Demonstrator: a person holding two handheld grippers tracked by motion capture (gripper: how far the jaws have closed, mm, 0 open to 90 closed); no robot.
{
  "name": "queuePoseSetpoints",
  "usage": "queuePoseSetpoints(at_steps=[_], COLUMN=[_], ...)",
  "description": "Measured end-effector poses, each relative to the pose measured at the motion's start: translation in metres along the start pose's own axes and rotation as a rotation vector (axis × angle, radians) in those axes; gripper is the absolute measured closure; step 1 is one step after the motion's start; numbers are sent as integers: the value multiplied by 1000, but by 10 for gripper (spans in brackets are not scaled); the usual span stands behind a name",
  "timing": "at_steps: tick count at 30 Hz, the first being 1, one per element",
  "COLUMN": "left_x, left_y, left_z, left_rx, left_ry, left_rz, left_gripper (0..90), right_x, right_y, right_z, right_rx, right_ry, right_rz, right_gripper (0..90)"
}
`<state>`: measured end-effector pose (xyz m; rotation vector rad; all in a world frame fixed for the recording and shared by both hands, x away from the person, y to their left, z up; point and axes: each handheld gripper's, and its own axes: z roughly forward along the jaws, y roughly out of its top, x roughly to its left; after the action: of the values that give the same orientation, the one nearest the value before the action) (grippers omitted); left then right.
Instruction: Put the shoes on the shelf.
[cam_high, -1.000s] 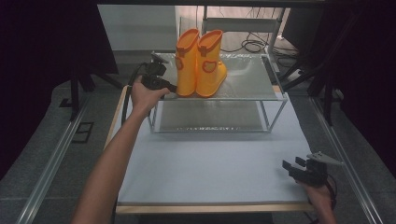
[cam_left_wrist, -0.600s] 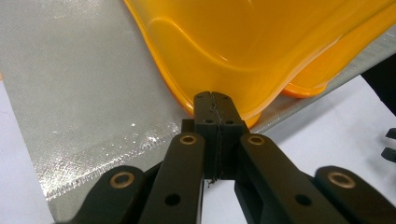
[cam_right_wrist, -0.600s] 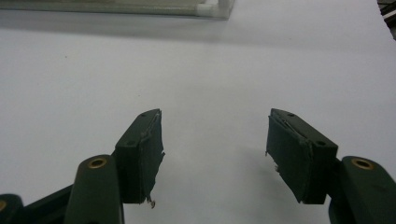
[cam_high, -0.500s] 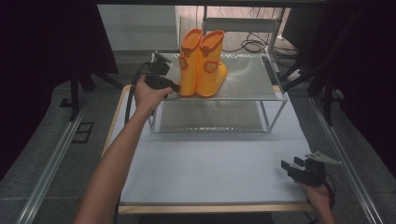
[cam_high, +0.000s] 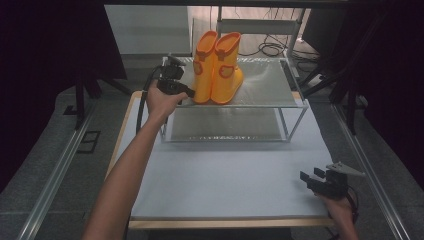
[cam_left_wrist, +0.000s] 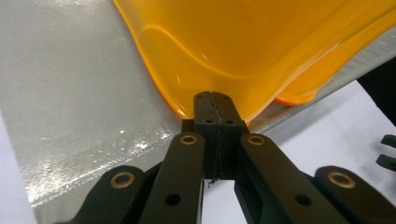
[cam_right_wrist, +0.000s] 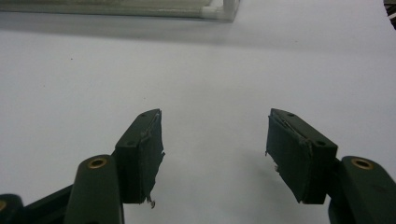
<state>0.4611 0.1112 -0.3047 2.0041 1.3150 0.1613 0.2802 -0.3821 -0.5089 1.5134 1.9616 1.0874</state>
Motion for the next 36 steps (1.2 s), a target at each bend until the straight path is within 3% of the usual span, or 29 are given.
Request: queuePoseSetpoints(at_steps=[15, 17, 30, 36], left_x=[-4, -5, -41, -37], left_y=[2, 2, 15, 13], left_z=[4, 5, 24, 23], left_rx=[-1, 1, 8, 3], left_ry=[4, -14, -54, -65], left_rz=[-13, -16, 25, 17], left_gripper=[900, 900, 900, 899], right_x=[1, 2, 1, 0], right_y=[0, 0, 1, 1], right_z=[1, 2, 0, -1], right_rx=[2, 0, -1, -4], right_ry=[5, 5, 8, 8], right_rz=[-3, -2, 1, 4], right_gripper=[361, 361, 363, 363])
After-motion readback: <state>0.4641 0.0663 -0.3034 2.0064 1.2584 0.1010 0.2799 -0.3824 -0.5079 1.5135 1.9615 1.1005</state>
